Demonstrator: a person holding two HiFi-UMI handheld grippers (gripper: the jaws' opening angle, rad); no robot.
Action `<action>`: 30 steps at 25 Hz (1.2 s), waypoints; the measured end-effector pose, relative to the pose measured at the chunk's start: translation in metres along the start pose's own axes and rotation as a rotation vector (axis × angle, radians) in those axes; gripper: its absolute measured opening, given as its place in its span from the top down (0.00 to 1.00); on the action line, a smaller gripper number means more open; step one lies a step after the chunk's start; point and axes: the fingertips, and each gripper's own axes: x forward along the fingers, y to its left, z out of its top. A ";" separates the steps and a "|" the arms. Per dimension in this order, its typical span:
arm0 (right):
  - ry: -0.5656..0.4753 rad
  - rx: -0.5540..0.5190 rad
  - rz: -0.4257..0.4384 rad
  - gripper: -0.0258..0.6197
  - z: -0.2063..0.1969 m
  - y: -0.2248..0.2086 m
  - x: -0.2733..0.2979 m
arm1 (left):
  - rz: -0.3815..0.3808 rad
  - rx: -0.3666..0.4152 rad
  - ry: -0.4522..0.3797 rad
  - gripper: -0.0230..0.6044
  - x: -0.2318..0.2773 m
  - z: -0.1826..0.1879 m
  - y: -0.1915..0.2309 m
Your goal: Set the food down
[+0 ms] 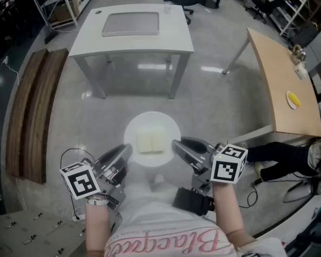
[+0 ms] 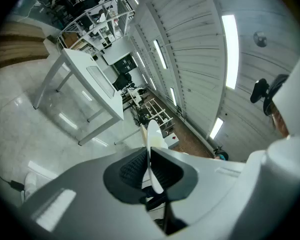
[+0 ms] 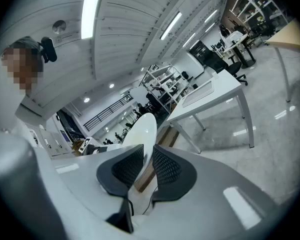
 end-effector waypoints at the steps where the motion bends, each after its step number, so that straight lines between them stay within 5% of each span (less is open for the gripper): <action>1: 0.003 0.001 0.000 0.87 -0.003 0.001 -0.003 | 0.002 -0.005 0.000 0.93 -0.001 -0.005 -0.001; 15: 0.017 -0.007 0.031 0.87 -0.018 0.004 -0.027 | 0.027 0.011 -0.004 0.93 -0.003 -0.032 -0.016; 30: 0.030 -0.023 0.016 0.87 0.013 -0.009 -0.002 | 0.006 0.007 -0.014 0.93 0.014 0.005 -0.002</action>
